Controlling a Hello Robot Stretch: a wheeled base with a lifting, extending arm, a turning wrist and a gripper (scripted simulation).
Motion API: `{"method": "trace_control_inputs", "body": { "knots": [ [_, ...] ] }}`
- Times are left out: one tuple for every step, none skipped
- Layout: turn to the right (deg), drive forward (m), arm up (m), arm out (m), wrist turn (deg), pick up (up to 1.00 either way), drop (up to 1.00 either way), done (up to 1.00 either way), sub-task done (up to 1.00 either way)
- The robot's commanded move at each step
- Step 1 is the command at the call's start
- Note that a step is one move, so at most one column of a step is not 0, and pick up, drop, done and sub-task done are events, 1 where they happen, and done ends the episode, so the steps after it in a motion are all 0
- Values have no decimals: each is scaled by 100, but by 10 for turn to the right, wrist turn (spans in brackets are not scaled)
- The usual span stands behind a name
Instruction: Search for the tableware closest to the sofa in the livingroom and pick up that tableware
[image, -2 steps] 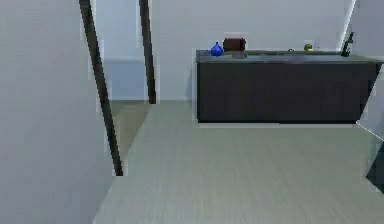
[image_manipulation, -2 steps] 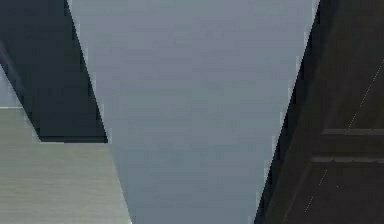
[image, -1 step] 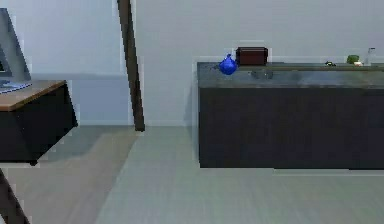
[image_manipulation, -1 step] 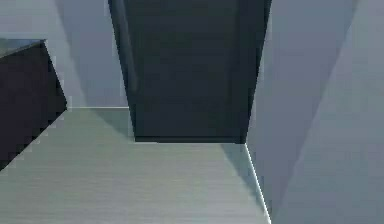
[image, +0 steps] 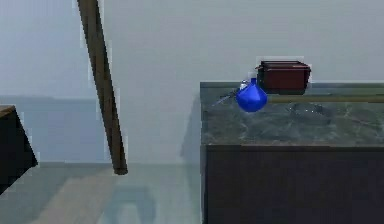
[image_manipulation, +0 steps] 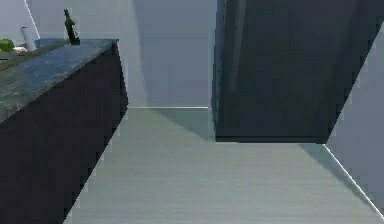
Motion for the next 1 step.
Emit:
{"method": "trace_control_inputs", "body": {
  "knots": [
    [-450, 0, 0, 0, 0, 0, 0, 0, 0]
  ]
}}
